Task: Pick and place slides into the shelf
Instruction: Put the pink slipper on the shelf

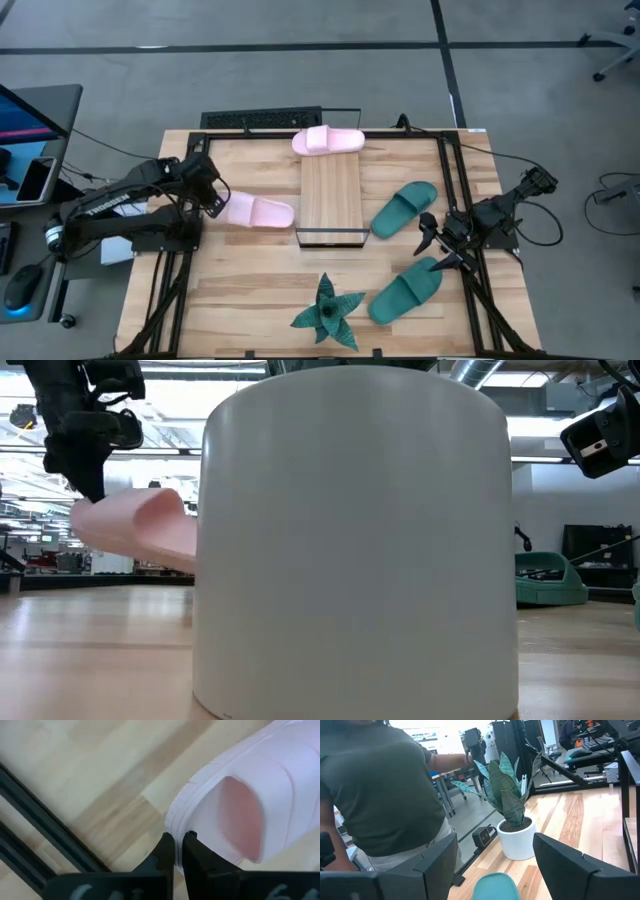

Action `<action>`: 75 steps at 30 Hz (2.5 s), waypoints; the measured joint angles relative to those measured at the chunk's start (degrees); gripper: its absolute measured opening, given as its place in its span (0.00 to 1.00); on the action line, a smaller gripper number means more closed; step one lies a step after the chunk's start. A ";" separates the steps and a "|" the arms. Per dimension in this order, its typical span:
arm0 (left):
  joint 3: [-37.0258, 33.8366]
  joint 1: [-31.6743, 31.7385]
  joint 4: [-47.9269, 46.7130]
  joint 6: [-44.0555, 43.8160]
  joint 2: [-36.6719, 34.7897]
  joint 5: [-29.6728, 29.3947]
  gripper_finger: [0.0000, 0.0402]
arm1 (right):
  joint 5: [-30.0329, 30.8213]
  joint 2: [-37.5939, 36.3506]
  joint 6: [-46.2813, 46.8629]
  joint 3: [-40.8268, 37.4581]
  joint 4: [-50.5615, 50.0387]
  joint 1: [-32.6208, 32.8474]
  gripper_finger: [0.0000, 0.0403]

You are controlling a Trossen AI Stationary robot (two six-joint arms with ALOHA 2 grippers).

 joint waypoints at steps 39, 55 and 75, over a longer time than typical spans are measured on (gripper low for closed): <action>-0.04 12.04 48.31 -21.29 16.92 32.94 0.00 | 0.00 0.02 -0.02 0.02 -0.02 0.00 0.63; 0.75 15.91 57.27 -18.53 35.18 39.67 0.00 | 0.00 0.01 0.00 0.01 0.00 0.02 0.63; 14.46 15.88 49.68 -11.49 49.21 39.08 0.00 | -0.01 0.01 -0.01 0.01 0.00 0.01 0.63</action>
